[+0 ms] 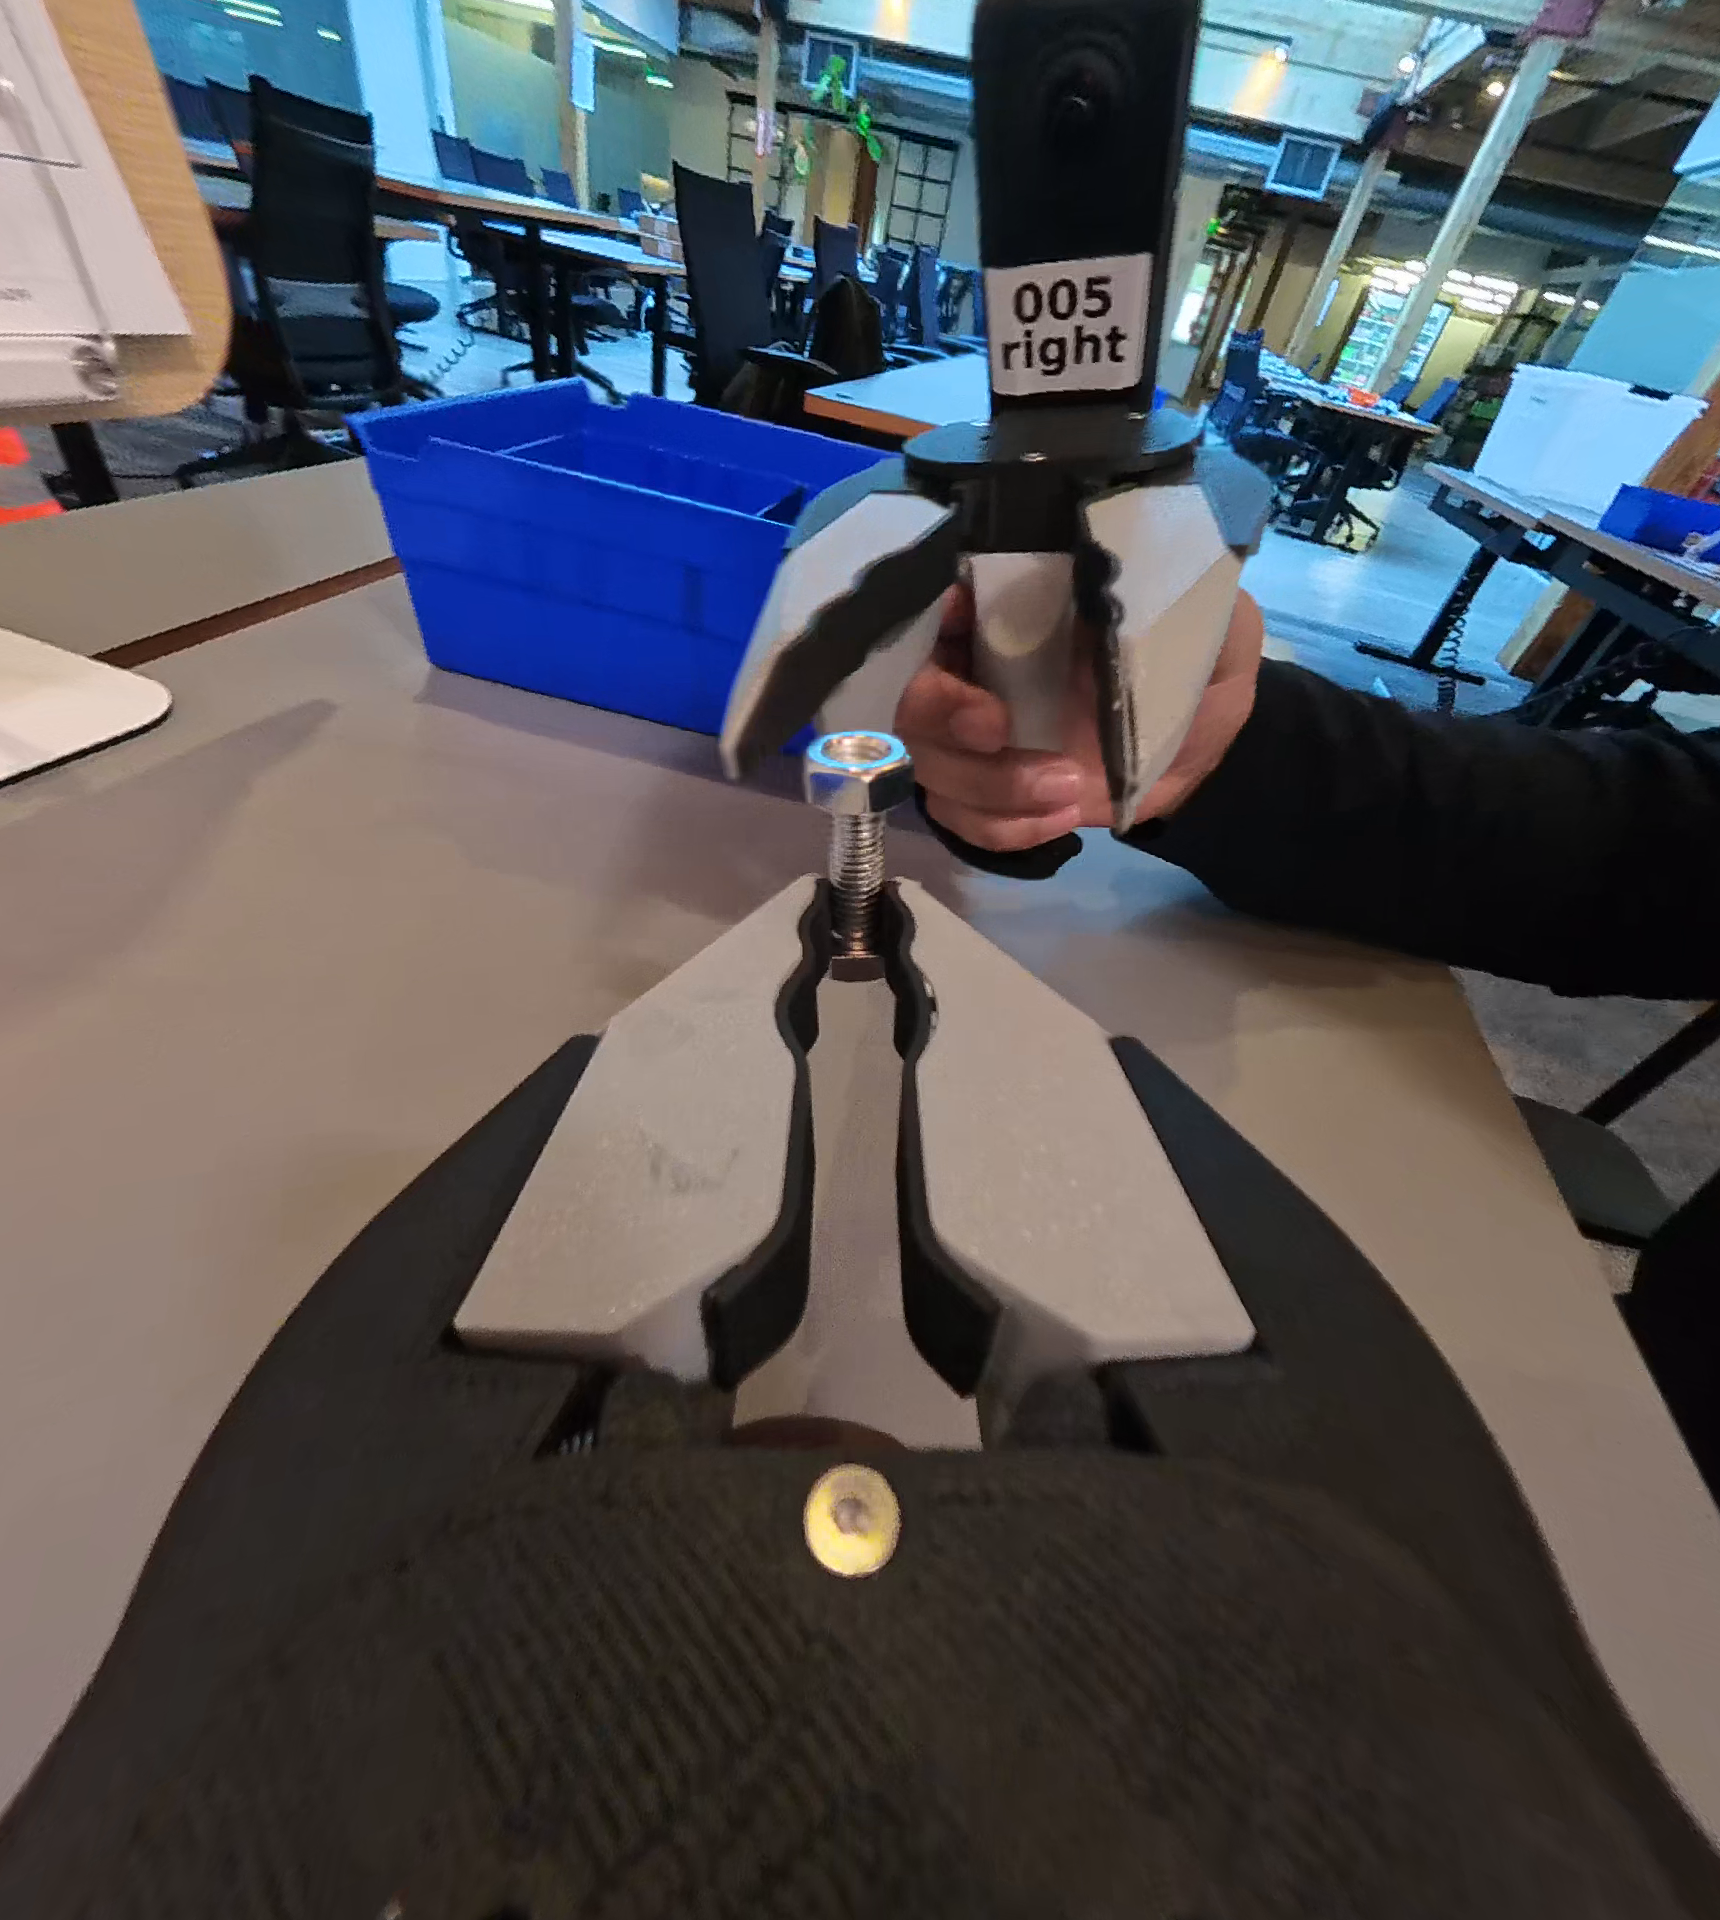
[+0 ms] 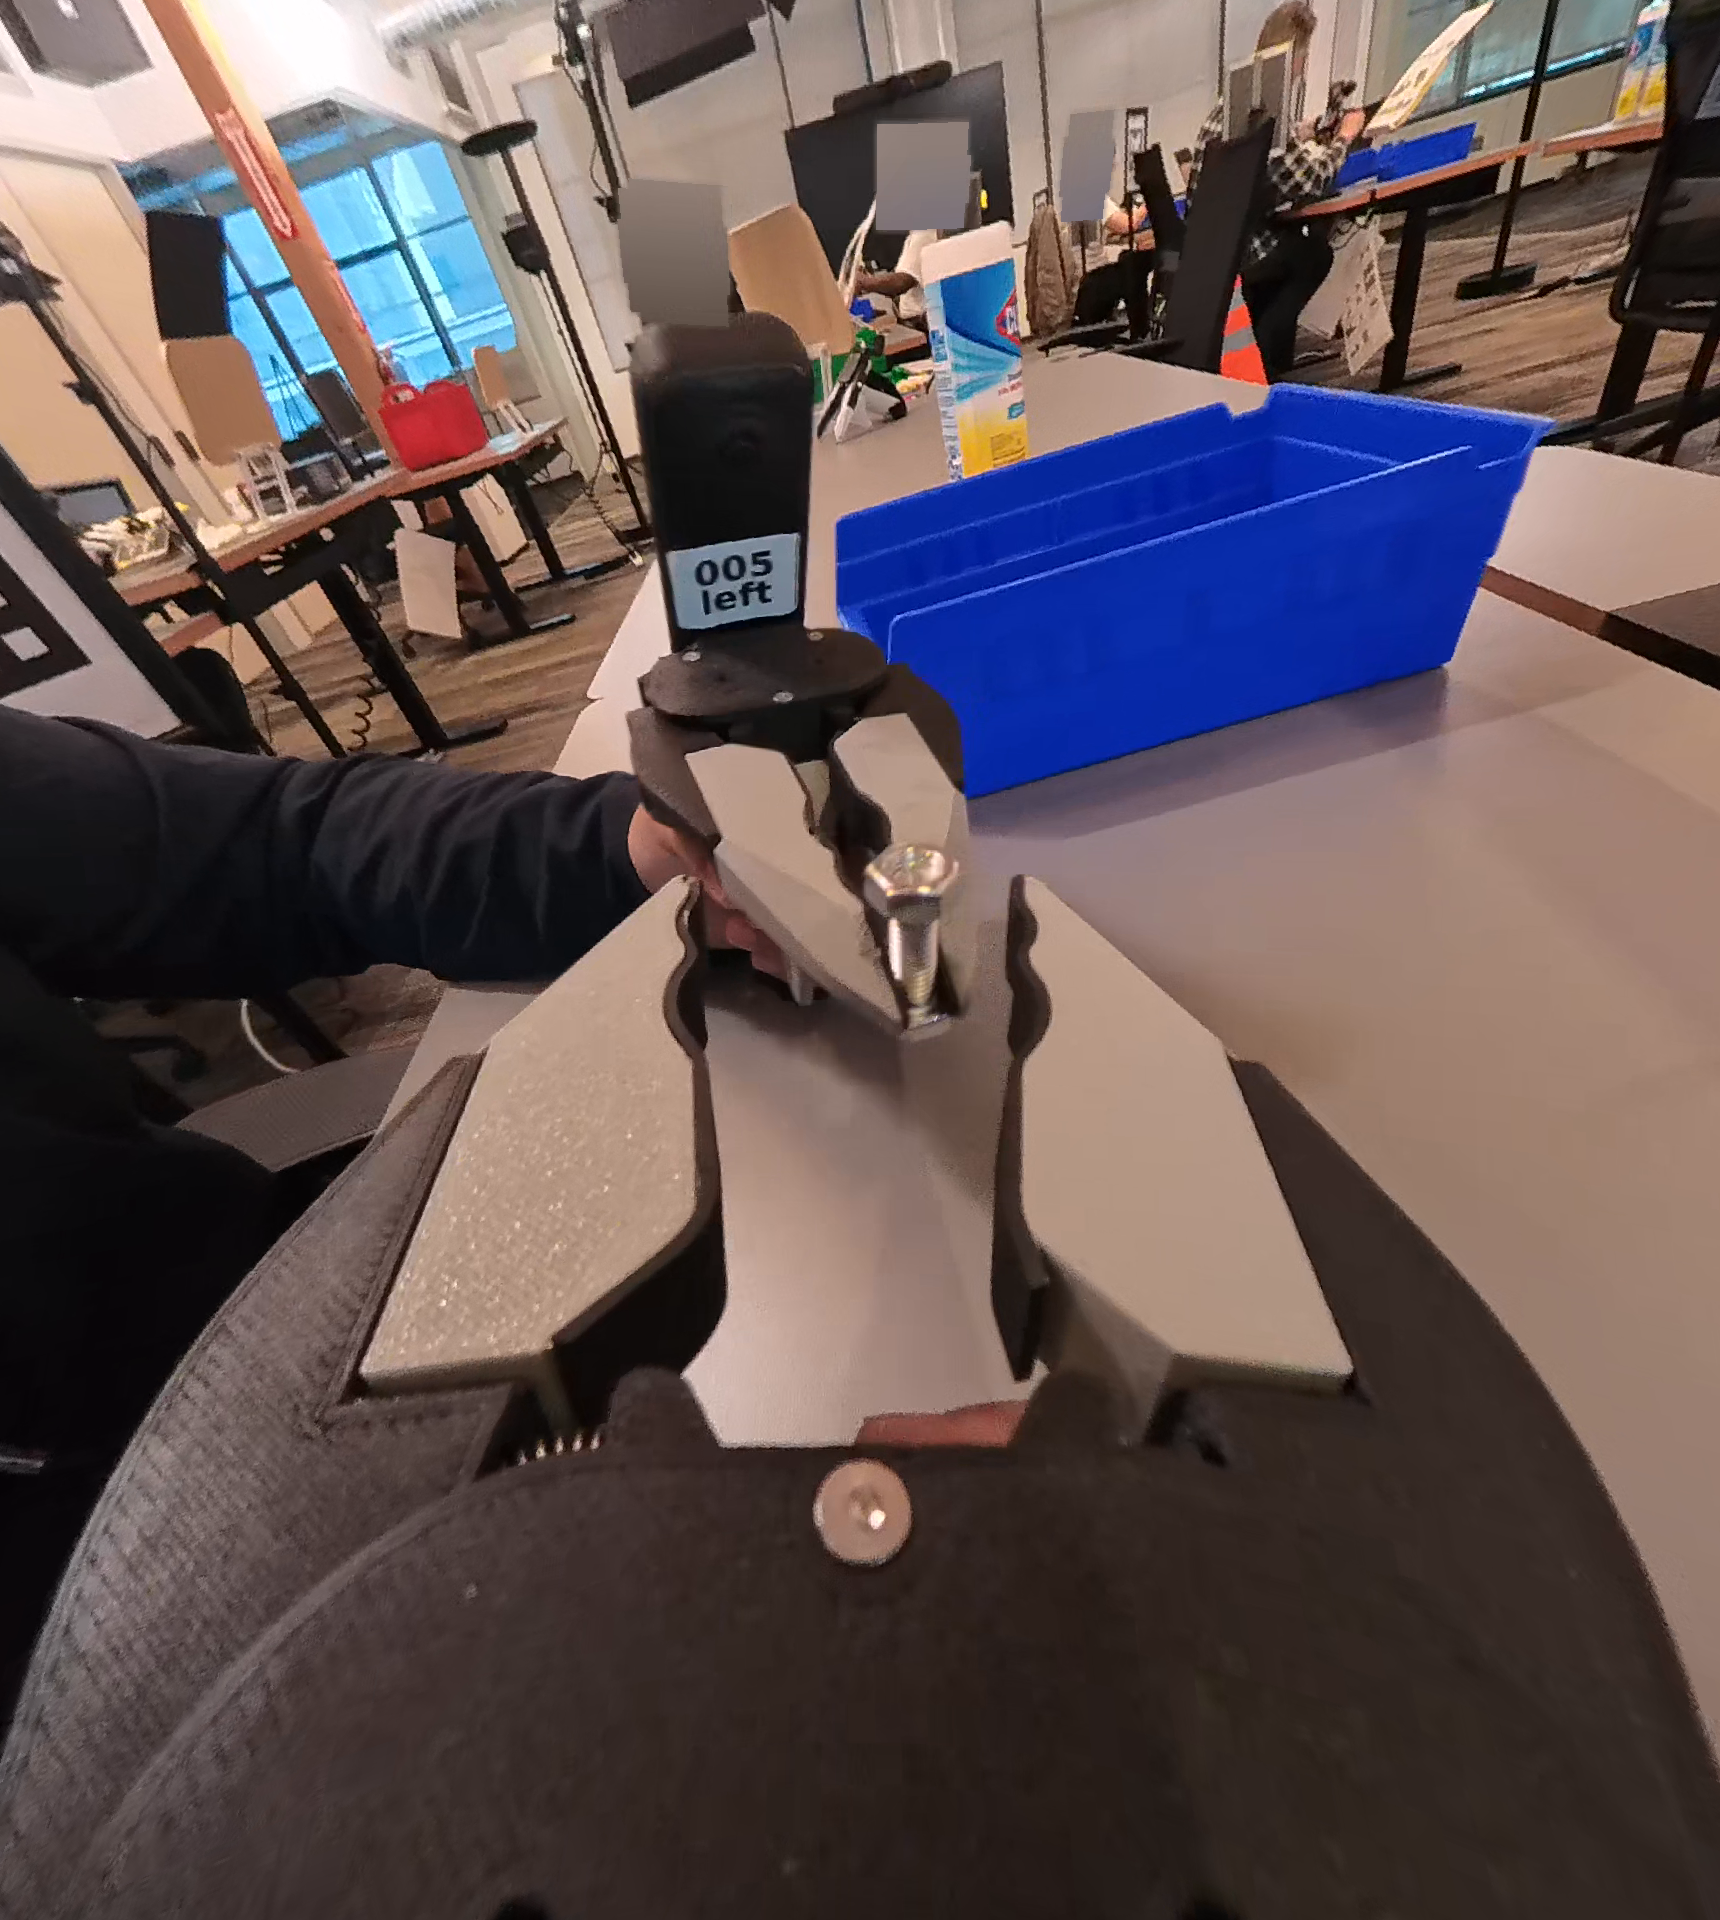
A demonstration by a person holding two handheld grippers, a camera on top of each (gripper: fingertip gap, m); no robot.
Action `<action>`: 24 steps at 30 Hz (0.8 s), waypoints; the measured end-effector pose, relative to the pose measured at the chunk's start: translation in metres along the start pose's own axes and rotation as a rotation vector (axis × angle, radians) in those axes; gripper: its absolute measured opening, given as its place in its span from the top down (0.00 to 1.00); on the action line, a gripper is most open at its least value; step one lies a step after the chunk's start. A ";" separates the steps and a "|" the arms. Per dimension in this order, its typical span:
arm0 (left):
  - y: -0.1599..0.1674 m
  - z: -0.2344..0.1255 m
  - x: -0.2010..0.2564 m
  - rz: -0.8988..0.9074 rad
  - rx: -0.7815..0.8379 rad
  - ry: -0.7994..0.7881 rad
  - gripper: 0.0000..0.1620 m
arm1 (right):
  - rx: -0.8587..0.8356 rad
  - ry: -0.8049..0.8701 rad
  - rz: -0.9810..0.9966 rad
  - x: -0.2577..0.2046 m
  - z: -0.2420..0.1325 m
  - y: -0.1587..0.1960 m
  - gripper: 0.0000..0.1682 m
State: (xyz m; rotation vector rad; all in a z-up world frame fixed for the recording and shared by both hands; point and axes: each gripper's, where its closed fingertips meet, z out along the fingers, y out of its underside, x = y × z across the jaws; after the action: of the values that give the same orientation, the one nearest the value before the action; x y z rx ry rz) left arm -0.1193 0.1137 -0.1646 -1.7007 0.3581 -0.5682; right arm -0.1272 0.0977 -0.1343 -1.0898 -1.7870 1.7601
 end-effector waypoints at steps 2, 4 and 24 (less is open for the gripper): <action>0.000 0.003 0.006 0.016 -0.007 0.010 0.96 | -0.006 -0.010 -0.004 -0.003 0.004 0.001 0.66; -0.001 0.003 0.004 0.026 -0.005 -0.007 0.96 | -0.015 -0.038 -0.008 -0.009 0.006 0.003 0.69; -0.003 -0.009 -0.022 -0.042 0.012 -0.090 0.96 | -0.031 -0.002 -0.040 -0.005 0.002 0.004 0.70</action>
State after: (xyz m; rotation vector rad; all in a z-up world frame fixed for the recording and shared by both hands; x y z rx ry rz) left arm -0.1421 0.1187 -0.1642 -1.7192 0.2542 -0.5215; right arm -0.1245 0.0922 -0.1369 -1.0572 -1.8306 1.7162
